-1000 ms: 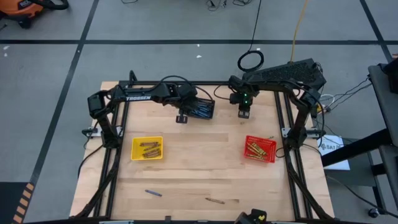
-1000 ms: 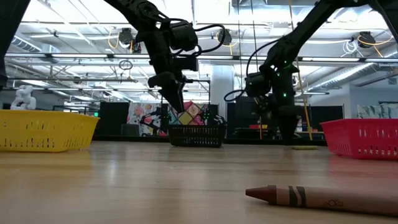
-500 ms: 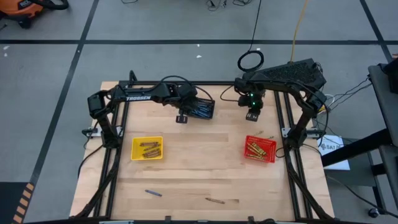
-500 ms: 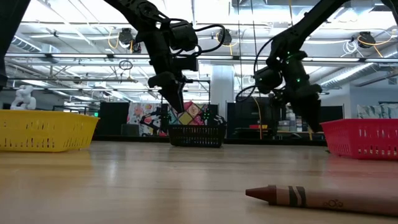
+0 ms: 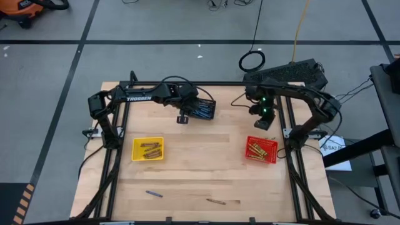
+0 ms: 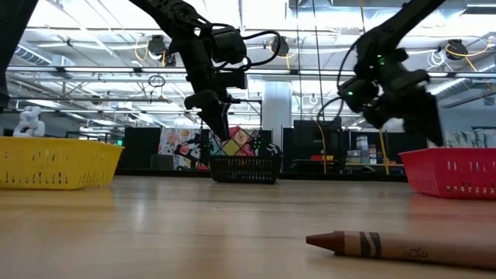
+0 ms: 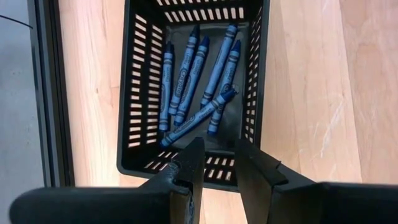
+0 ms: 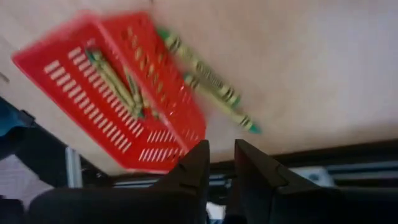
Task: Sort crayons
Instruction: Put the green crayon into the red bin, then put the brown crayon into the yellow bin
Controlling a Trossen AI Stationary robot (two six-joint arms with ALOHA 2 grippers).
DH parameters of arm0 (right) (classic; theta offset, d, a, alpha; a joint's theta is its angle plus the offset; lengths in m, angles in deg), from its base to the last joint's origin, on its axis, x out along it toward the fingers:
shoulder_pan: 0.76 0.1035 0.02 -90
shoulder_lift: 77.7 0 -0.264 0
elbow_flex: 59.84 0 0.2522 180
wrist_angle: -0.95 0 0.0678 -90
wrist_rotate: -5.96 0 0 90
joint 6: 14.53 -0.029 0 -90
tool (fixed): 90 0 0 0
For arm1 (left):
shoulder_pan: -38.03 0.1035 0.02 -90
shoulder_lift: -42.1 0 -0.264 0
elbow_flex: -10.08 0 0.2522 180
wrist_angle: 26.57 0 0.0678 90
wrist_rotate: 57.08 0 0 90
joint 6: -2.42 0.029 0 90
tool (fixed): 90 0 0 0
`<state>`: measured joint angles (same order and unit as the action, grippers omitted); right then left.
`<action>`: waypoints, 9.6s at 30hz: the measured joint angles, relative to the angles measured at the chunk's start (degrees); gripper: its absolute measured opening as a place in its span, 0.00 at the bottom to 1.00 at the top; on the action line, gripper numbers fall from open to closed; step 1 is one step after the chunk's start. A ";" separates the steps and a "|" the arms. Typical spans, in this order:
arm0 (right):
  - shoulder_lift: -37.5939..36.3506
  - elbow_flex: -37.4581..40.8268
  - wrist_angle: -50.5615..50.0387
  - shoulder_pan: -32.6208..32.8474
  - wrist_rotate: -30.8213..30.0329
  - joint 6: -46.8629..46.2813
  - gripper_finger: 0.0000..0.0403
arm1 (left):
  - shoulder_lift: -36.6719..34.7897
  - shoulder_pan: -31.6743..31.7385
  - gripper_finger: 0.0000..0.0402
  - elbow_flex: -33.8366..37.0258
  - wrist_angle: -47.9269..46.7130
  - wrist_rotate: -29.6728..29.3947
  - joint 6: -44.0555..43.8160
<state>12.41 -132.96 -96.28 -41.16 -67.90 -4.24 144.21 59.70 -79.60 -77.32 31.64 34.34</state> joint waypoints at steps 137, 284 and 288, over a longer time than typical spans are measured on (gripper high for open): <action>-0.07 6.53 23.12 1.07 -1.62 0.05 0.00 | 0.02 -0.04 0.21 0.02 0.96 0.21 -0.02; -21.58 14.11 24.82 48.83 -5.64 -49.95 0.26 | 0.00 -5.01 0.21 0.02 6.91 0.16 -2.99; -21.58 14.11 24.86 48.83 -5.64 -50.12 0.27 | 0.00 -7.32 0.21 0.02 8.44 0.16 -8.79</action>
<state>-9.16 -118.85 -71.42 7.67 -73.53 -54.36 144.21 52.38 -79.58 -68.89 31.80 25.55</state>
